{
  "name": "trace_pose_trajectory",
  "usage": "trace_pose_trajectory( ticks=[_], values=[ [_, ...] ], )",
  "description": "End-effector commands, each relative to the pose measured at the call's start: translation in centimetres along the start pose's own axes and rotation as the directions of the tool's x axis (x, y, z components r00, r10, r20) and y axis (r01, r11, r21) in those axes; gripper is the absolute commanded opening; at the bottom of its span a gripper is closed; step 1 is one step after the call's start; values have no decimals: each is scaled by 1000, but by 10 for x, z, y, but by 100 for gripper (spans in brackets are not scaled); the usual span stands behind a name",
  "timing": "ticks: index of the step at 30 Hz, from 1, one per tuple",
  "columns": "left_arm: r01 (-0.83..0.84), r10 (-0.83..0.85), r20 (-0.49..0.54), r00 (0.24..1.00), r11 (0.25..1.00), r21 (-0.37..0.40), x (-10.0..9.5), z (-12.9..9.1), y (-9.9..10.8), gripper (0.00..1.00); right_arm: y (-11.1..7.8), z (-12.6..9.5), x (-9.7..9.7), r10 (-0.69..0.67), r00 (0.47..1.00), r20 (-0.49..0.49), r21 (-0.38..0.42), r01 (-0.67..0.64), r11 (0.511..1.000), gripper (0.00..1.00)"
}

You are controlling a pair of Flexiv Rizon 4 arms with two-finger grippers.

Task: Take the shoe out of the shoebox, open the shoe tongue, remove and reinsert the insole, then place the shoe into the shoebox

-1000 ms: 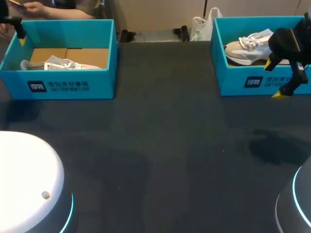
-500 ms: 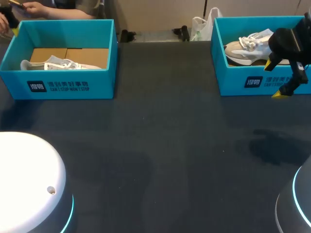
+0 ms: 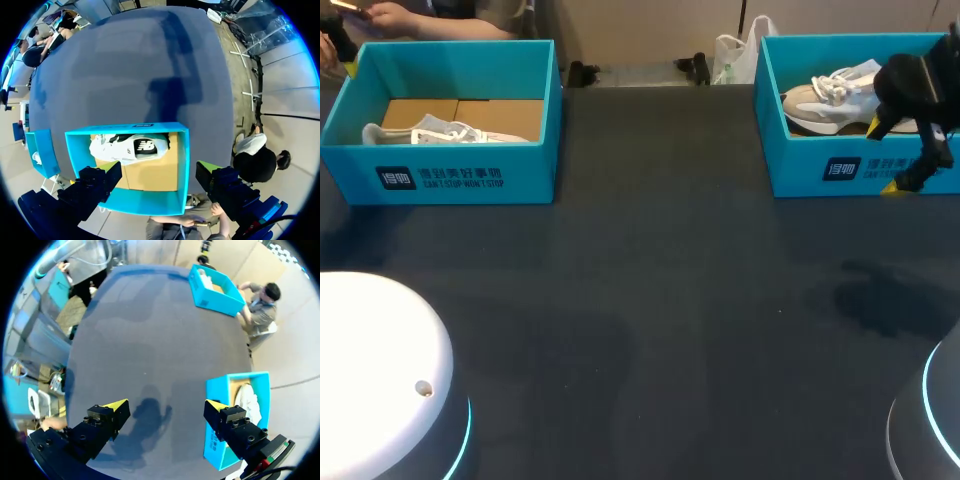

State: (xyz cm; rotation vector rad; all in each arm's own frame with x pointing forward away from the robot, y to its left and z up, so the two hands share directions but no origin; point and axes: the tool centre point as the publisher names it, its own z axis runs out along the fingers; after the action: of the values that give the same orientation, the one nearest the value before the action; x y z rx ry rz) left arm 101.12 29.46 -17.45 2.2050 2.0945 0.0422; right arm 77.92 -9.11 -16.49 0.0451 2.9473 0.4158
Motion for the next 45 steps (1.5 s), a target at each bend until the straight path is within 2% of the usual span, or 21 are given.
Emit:
trace_pose_trajectory(
  ticks=[1,8,16,23,26,27,45],
  values=[
    [-1,1,-2,1000,1000,-1,0,0,0,100,-11,11,-33,64,998,-13,-23,-64,998,100],
    [-1,1,-2,1000,1000,-1,0,0,0,100,-40,9,-77,264,964,37,-48,-262,964,100],
    [-1,1,-2,1000,1000,-1,0,0,0,100,-63,5,-124,539,829,151,-85,-533,842,100],
    [-1,1,-2,1000,1000,-1,0,0,0,100,-71,4,-171,643,741,195,-5,-655,756,100],
    [-1,1,-2,1000,1000,-1,0,0,0,100,-79,1,-184,671,703,235,0,-691,723,100],
    [-1,1,-2,1000,1000,-1,0,0,0,100,-83,-1,-189,691,677,253,-24,-710,704,100],
    [-1,1,-2,1000,1000,-1,0,0,0,100,-83,-1,-189,691,677,253,-24,-710,704,100]
  ],
)
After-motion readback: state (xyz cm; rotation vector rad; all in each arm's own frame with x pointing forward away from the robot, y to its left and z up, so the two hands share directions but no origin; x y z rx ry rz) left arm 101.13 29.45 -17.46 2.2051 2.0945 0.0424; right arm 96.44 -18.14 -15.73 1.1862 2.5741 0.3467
